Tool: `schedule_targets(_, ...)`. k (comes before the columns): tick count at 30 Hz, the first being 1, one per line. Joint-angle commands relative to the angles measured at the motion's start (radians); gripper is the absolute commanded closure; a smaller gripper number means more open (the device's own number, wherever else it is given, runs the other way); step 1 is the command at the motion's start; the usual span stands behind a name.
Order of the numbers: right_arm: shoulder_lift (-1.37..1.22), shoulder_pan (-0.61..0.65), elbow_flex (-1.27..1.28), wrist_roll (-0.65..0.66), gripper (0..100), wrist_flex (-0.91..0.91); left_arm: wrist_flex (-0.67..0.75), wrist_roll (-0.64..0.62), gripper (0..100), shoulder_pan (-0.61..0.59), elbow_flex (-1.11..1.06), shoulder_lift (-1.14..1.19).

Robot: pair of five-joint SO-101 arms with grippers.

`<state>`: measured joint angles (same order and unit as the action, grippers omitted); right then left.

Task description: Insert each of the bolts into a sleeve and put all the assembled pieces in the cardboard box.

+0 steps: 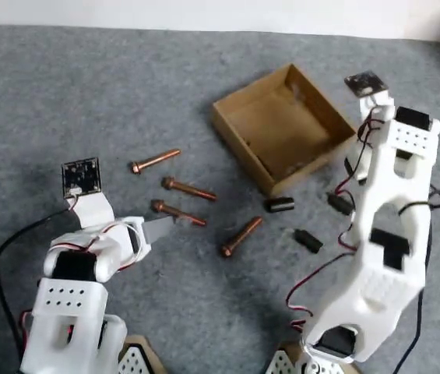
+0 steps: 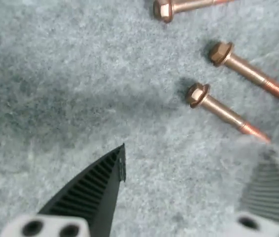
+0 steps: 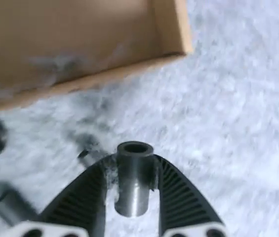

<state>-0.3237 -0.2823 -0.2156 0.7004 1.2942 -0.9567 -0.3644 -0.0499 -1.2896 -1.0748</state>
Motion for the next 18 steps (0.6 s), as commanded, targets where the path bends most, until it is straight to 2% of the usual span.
schedule_targets(1,0.206,0.03,0.09,-0.052,99.2,0.005,0.023,-0.014,72,0.031,0.051,-0.013)
schedule_targets(4,0.328,0.045,0.213,-0.051,99.2,0.005,0.028,-0.006,72,0.096,0.041,-0.016)
schedule_targets(12,0.625,0.119,0.516,-0.051,99.2,0.005,0.025,-0.023,72,0.111,0.007,-0.016)
schedule_targets(16,0.768,0.153,0.688,-0.051,99.2,-0.005,0.025,-0.196,75,0.051,0.012,-0.016)
schedule_targets(18,0.835,0.162,0.768,-0.051,99.2,-0.042,0.026,-0.232,79,0.021,0.022,-0.016)
